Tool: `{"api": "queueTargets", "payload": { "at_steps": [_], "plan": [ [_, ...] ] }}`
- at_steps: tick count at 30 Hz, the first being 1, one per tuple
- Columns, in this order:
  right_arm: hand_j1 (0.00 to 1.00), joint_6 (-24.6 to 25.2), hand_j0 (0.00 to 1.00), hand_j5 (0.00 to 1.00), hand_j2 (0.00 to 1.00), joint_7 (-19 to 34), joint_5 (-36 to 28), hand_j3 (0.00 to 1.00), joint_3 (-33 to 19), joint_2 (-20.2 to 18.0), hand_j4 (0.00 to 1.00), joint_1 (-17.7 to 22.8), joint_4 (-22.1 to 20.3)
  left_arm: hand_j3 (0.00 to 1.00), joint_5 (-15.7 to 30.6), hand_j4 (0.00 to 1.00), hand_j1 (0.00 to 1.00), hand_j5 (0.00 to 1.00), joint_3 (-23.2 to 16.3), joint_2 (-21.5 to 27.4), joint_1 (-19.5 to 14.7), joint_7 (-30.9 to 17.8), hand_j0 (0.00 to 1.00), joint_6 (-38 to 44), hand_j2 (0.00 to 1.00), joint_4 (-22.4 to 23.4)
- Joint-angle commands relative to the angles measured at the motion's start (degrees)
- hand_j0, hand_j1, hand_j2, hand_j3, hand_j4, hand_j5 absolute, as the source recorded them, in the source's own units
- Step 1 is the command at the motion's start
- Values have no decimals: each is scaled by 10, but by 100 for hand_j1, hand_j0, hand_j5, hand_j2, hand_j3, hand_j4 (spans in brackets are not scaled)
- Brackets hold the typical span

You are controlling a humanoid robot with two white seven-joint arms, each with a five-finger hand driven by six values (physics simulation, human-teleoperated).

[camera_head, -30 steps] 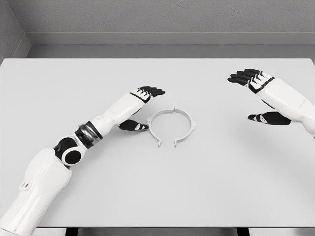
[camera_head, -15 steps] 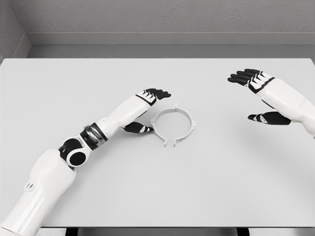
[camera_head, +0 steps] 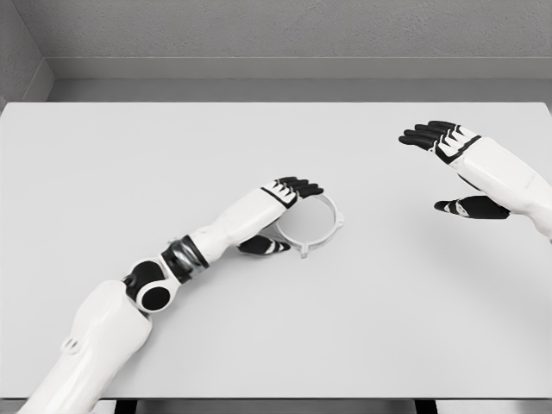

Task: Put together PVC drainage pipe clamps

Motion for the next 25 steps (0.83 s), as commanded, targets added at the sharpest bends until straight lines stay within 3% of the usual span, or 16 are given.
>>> {"api": "queueTargets", "payload": {
  "at_steps": [1,8,9,11,12,13,16,17,18,19,22,23,25],
  "plan": [
    [100,1,100,100,100,0,-4,100,0,0,100,0,0,100,4,100,100,100,-3,-1,0,0,100,0,100,-2],
    [100,1,100,100,100,0,-6,100,0,0,100,0,-1,100,8,100,100,100,2,29,-4,1,100,0,100,-18],
    [100,1,100,100,100,0,-6,100,0,0,100,0,-1,100,12,100,100,100,4,99,-4,1,100,0,100,-38],
    [100,1,100,100,100,0,-6,100,0,0,100,0,-1,100,12,100,100,100,4,100,-4,1,100,0,100,-38],
    [100,1,100,100,100,0,-6,100,0,0,100,0,-2,100,13,100,100,100,18,167,-4,2,100,0,100,-44],
    [100,1,100,100,100,0,-7,100,0,0,100,1,-3,100,14,100,100,100,39,194,-4,3,100,0,100,-44],
    [100,1,100,100,100,0,-7,100,0,0,100,1,-3,100,14,100,100,100,39,194,-4,3,100,0,100,-44],
    [100,1,100,100,100,0,-6,100,0,0,100,1,-2,100,70,100,100,100,116,278,-9,3,100,0,100,-44],
    [100,1,100,100,100,0,-6,100,0,0,100,1,-2,100,70,100,100,100,116,278,-9,3,100,0,100,-44],
    [100,1,100,100,100,0,-5,100,-1,0,100,1,-2,100,100,100,100,100,123,281,-9,3,100,0,100,-43],
    [100,1,100,100,100,0,-5,100,-1,0,100,1,-2,100,100,100,100,100,123,281,-9,3,100,0,100,-43],
    [100,1,100,100,100,0,-5,100,-1,0,100,3,0,100,134,100,100,100,140,281,-7,3,100,0,100,-30],
    [100,1,100,100,100,0,-5,100,-1,0,100,3,0,100,135,100,100,100,140,281,-7,3,100,0,100,-29]
  ]
}}
